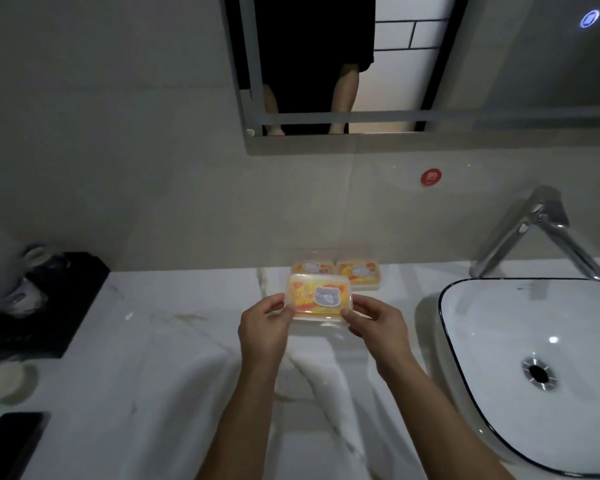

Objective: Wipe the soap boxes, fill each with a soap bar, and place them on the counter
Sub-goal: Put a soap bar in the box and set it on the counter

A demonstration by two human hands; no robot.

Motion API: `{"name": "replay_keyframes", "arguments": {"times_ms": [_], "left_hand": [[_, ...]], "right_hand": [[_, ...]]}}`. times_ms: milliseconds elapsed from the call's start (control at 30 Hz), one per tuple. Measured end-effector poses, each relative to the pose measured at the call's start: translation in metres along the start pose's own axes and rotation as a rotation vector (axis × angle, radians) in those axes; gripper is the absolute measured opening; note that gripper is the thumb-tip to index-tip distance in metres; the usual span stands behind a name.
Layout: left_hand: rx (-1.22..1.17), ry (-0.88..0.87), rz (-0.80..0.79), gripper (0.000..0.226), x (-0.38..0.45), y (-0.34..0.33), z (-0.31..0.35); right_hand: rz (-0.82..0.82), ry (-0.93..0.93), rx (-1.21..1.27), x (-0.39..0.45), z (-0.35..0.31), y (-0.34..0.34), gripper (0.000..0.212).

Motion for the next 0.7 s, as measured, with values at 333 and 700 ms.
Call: {"name": "replay_keyframes", "arguments": {"times_ms": [333,700], "left_hand": [[0.129,0.024,-0.006,0.024,0.067,-0.039,-0.023],[0.315,0.041,-0.016,0.032,0.149,-0.078,-0.043]], "right_hand": [[-0.006,-0.085,-0.105,0.095,0.02,-0.021,0.035],[-0.065,-0.142,-0.198,0.19,0.021,-0.051,0.021]]}}
Point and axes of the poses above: each hand's wrist, its own x-axis towards the middle knuckle, its own y-axis out of the back of the hand, z = x × y, the point moved 2 cm from there along x, towards the middle knuckle, and after that the axes turned 15 degrees about -x, right-handed, at the moved point
